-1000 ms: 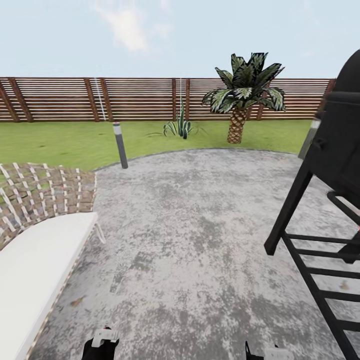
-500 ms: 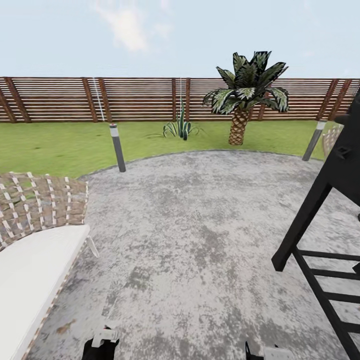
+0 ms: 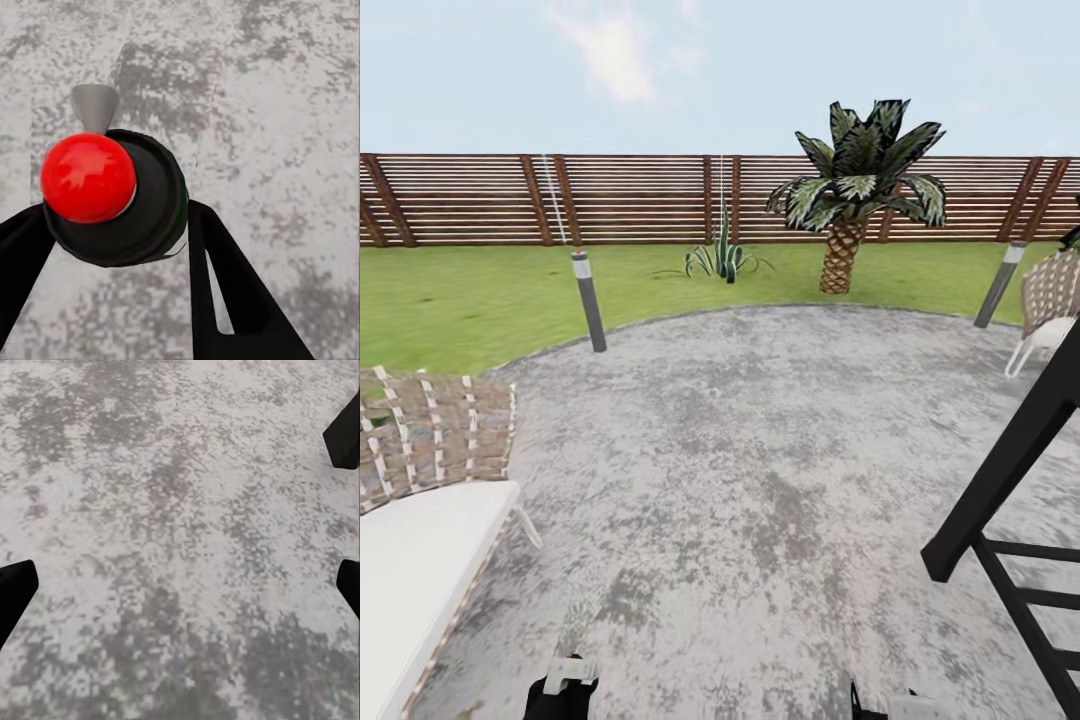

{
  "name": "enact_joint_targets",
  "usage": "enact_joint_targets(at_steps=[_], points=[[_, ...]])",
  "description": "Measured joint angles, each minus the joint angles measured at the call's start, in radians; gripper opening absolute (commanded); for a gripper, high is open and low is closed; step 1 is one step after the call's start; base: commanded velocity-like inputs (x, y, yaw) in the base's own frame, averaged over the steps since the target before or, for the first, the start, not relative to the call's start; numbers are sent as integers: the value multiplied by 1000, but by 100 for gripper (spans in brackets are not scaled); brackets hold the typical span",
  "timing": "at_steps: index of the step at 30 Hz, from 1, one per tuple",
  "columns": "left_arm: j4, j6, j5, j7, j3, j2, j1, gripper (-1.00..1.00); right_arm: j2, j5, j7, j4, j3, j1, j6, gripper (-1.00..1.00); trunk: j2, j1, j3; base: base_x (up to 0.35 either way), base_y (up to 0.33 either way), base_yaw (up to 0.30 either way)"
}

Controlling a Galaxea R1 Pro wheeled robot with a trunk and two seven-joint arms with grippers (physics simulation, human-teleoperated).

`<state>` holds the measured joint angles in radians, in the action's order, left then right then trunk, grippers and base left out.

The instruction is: Pick up the pesticide atomizer in the garden and spray insectifuge to fully cover both potted plants in the garden.

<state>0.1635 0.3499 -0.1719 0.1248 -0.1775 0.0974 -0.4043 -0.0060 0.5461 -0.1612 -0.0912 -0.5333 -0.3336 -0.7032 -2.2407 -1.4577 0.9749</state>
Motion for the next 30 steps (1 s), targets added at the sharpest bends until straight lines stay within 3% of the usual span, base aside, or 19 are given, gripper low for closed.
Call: enact_joint_targets(at_steps=[30], points=[[0,0,0,0,0,0,0,-100,0,0,0,1,0,0,0,100,0,0,0,339,0,0]])
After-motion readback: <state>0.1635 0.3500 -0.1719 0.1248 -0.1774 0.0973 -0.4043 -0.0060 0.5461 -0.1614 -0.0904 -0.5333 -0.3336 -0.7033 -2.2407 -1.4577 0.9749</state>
